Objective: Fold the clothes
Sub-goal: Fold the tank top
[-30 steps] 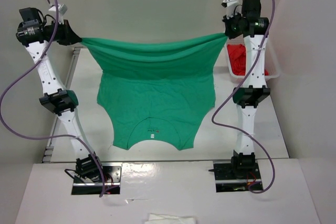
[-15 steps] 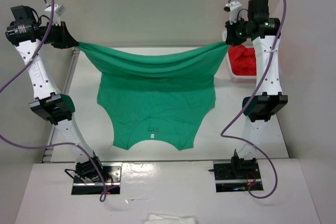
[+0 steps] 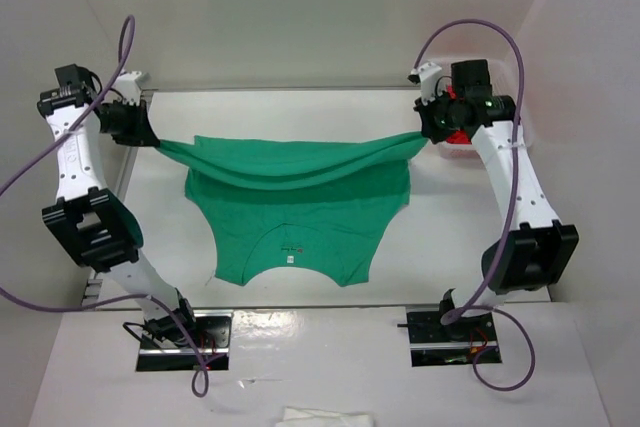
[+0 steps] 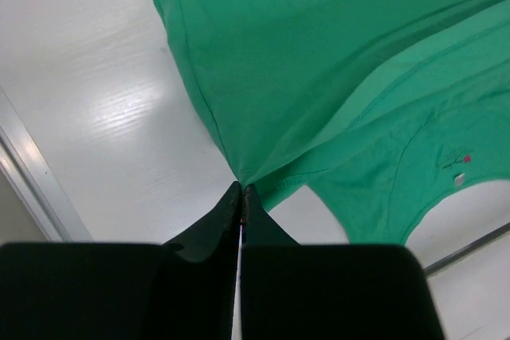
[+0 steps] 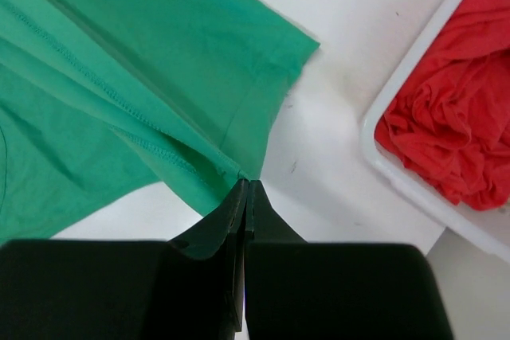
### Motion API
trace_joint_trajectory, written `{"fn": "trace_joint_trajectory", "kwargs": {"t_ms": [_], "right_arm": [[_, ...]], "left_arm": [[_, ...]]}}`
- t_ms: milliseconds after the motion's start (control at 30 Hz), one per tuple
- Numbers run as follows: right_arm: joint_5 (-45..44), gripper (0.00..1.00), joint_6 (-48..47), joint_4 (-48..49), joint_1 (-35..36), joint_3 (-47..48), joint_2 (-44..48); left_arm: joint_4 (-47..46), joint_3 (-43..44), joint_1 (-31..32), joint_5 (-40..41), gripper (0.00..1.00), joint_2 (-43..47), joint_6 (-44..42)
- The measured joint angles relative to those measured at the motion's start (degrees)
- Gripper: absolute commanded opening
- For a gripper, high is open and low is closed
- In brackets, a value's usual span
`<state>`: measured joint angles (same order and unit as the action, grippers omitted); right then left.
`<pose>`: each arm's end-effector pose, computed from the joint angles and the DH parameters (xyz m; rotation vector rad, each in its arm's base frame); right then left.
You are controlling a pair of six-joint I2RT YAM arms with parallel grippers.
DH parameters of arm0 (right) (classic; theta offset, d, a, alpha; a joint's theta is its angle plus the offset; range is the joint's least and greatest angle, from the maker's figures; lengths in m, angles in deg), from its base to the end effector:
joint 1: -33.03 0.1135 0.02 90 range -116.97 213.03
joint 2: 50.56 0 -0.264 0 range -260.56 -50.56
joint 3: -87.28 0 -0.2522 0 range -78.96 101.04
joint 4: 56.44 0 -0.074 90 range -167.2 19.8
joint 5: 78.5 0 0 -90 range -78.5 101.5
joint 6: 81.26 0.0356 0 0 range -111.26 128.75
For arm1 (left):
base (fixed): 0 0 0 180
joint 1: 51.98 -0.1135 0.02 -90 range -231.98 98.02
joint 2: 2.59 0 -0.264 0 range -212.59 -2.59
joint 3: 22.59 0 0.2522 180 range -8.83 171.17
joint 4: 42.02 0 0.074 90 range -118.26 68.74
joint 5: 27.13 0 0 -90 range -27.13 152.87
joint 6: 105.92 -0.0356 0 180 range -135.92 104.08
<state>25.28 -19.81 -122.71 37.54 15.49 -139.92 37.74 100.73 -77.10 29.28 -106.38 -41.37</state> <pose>0.3275 0.0343 0.3790 -0.7802 2.2372 0.0877 0.3453 0.1401 0.3642 0.2000 2.4057 -0.3835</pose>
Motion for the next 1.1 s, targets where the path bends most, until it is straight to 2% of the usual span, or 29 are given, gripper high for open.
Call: {"fn": "trace_joint_trajectory", "kwargs": {"t_ms": [233, 467, 800, 1100], "right_arm": [[-3.7, 0.0, -2.8, 2.6, 0.0, -10.7, 7.7], [-8.8, 0.0, -7.1, 3.2, -0.8, -21.4, 12.6], [-9.8, 0.0, -12.9, 3.1, -6.2, -25.0, 18.6], [-9.0, 0.0, -18.7, -1.1, -7.1, -30.3, 23.5]], "left_arm": [[-4.2, -14.7, -0.2, 4.7, 0.0, 9.7, -5.2], [-7.5, -25.6, -2.8, 9.7, 0.0, 13.9, -10.6], [-8.5, -31.3, -6.6, 12.5, 0.0, 16.9, -17.4], [-7.8, -38.2, -7.9, 14.5, 0.0, 20.7, -24.0]]}}
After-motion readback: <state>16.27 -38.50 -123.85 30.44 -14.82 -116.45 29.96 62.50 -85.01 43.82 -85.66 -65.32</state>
